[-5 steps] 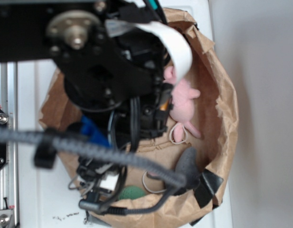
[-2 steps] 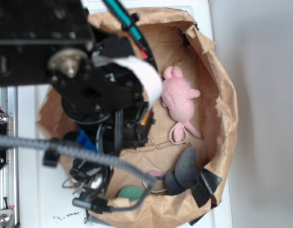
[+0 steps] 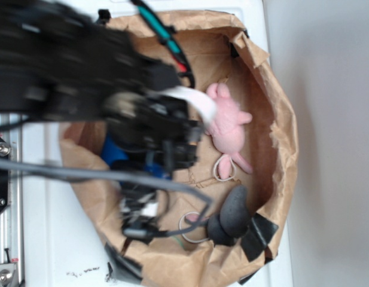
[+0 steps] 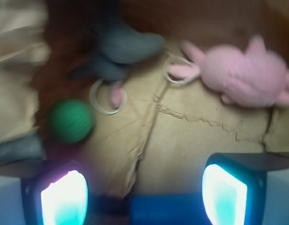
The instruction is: Grab the gray animal.
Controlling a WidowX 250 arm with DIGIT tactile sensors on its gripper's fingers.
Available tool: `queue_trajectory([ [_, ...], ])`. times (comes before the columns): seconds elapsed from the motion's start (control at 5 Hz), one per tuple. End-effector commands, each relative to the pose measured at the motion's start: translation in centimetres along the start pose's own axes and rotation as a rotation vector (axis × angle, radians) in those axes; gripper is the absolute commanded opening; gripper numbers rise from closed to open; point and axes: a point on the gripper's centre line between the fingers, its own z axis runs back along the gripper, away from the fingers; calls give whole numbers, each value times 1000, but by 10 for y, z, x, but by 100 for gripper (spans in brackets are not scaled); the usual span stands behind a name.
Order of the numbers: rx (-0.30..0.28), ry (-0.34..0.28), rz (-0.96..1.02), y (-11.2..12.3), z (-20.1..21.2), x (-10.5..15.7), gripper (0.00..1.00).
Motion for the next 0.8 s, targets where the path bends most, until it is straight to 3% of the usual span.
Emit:
queue_trajectory([
  [0.0, 88, -21, 106, -4, -5, 46, 100],
  [0.2, 99, -43, 89, -14, -9, 53, 100],
  [0.4, 67, -115, 32, -30, -17, 45, 100],
  [0.6, -11, -190, 26, -36, -24, 37, 100],
])
